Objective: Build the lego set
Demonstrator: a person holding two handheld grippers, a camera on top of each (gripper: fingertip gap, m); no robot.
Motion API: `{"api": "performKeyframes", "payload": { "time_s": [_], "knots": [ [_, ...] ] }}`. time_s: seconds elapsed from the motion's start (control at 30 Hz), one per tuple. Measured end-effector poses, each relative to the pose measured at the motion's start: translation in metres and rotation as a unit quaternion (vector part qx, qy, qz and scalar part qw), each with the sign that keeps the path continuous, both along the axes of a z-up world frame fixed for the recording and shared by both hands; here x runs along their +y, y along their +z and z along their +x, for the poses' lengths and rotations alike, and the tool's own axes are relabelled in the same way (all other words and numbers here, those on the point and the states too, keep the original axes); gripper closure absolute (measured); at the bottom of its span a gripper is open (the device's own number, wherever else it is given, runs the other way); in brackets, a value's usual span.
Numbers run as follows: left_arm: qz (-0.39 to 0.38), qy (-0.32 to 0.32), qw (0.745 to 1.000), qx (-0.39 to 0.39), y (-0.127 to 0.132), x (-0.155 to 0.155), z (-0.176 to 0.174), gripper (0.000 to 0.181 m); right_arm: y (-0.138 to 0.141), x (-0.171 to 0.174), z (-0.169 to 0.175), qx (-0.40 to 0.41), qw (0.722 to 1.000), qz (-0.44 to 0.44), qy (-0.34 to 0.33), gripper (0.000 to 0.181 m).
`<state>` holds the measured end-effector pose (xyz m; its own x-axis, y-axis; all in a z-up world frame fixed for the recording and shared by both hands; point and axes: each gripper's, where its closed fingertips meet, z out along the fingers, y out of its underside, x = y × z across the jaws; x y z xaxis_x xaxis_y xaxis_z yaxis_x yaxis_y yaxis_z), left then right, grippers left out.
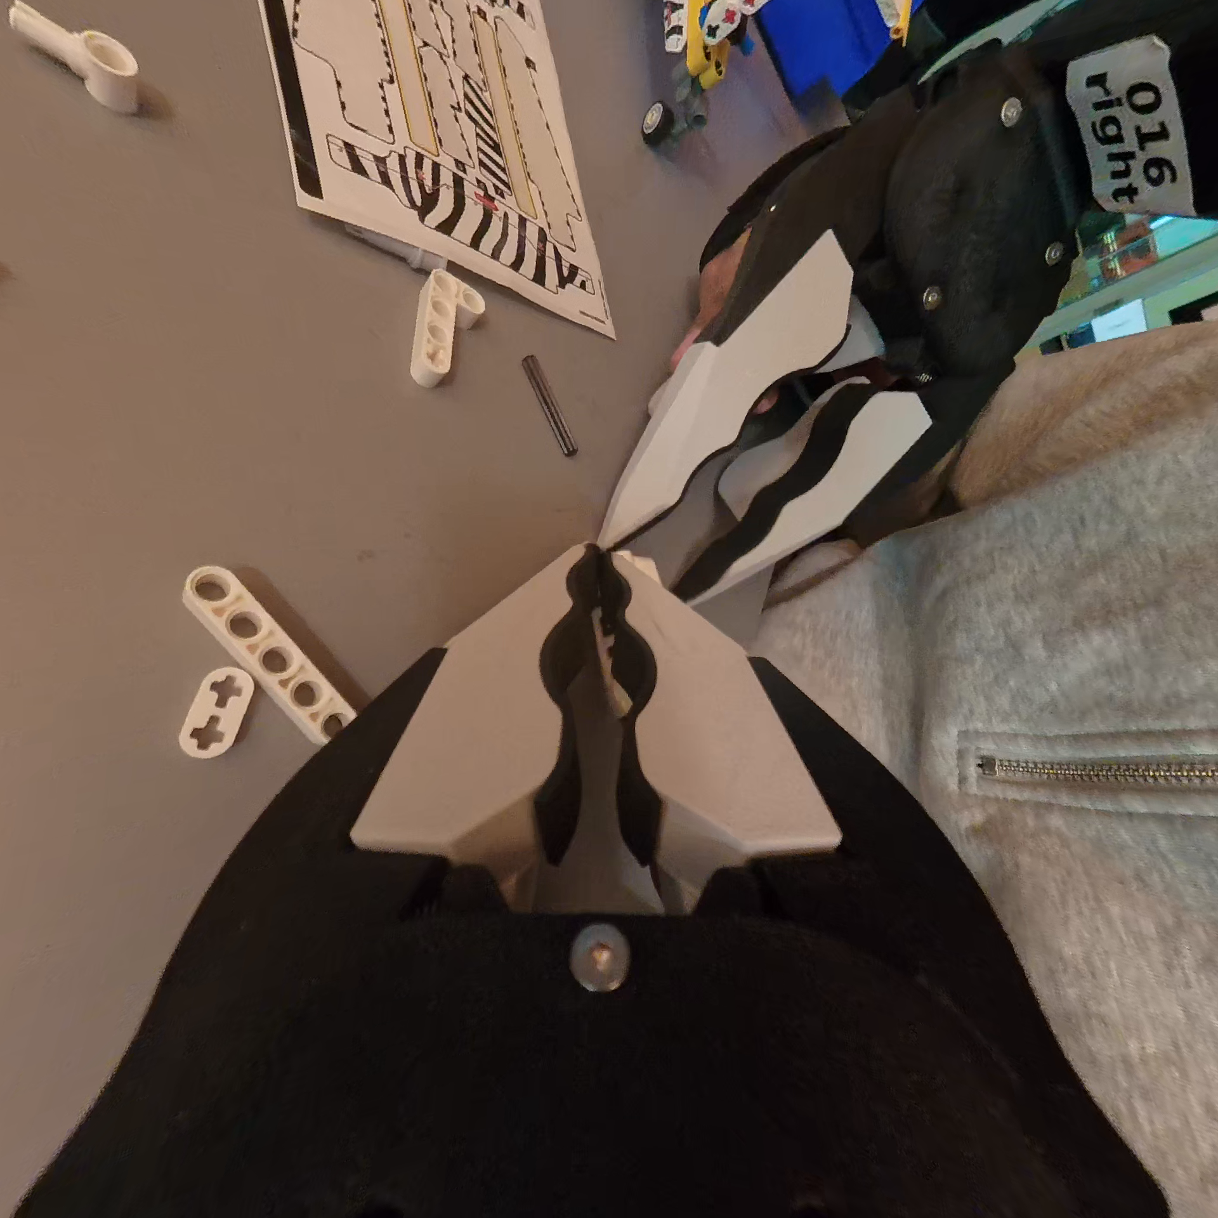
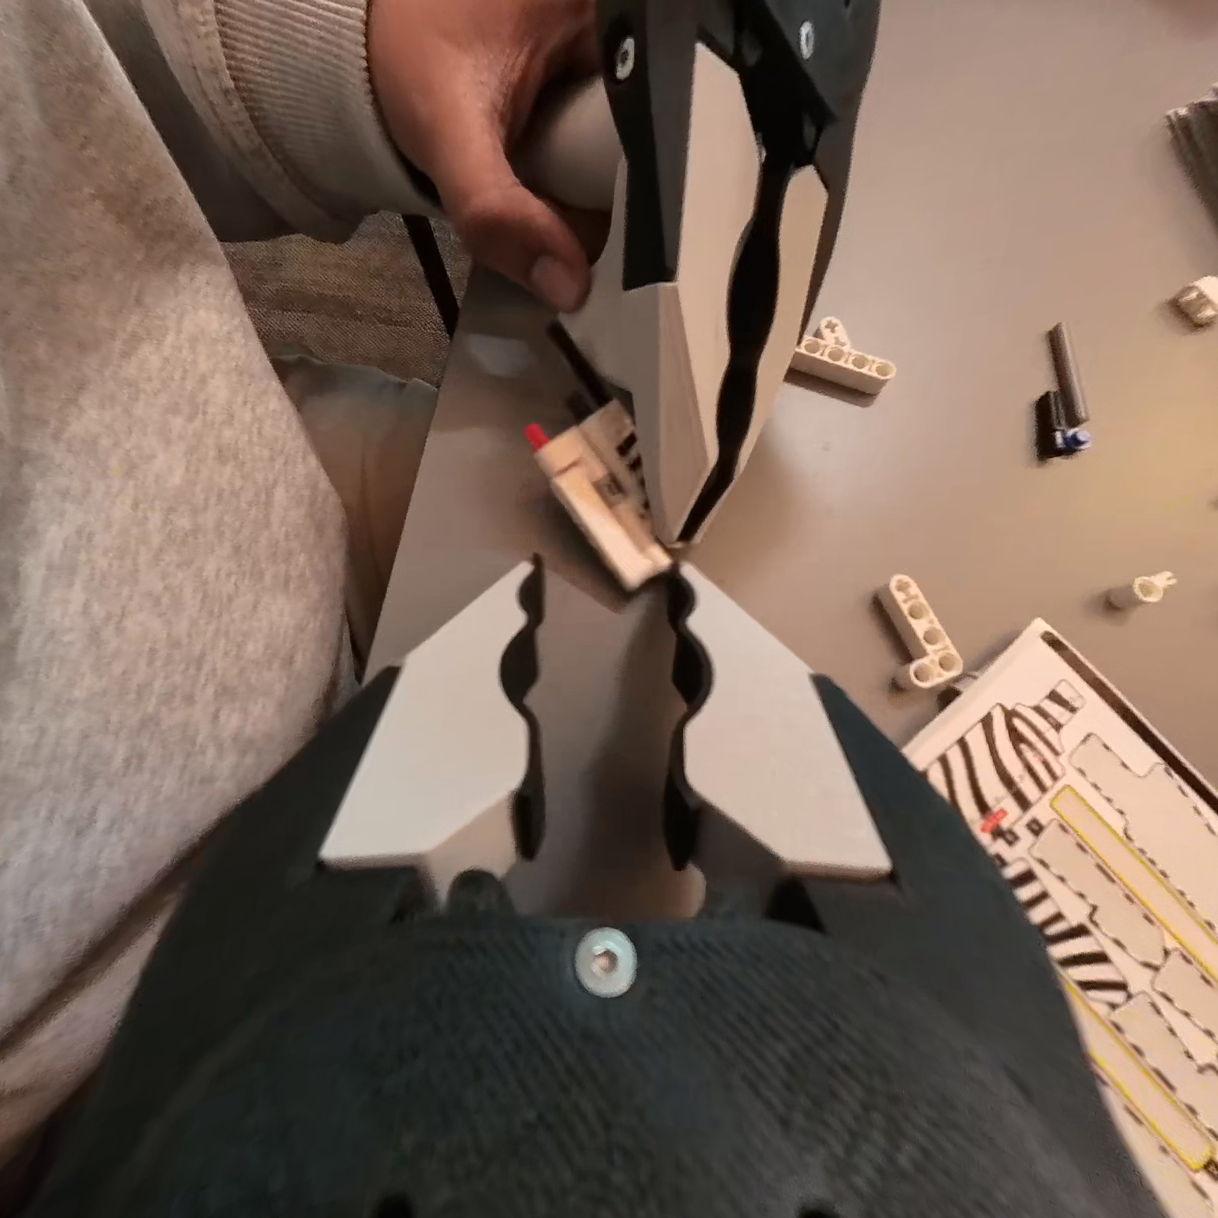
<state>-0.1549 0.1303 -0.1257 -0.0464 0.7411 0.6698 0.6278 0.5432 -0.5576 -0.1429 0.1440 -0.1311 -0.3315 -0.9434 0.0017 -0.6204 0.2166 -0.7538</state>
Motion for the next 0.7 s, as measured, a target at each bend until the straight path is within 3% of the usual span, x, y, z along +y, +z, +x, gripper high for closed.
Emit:
{"api": "performKeyframes", "payload": {
  "time_s": [0.07,0.37,0.53,0.7],
  "knots": [
    [-0.001,-0.001,1.0,0.001,0.0,0.0,0.0,0.18,0.0,-0.001,-0.002,-0.001,1.0,0.001,-0.004,0.155],
    [0.02,0.004,1.0,0.008,0.002,-0.001,0.0,0.181,0.0,-0.004,-0.004,-0.001,1.0,0.002,-0.02,0.146],
    [0.043,0.005,0.998,0.052,0.016,-0.003,0.001,0.181,0.001,-0.006,-0.005,-0.003,1.0,-0.002,-0.028,0.141],
    [0.033,0.014,0.997,0.075,0.025,0.0,0.011,0.164,0.011,-0.005,-0.008,-0.022,0.999,-0.033,-0.036,0.156]
  ]
}}
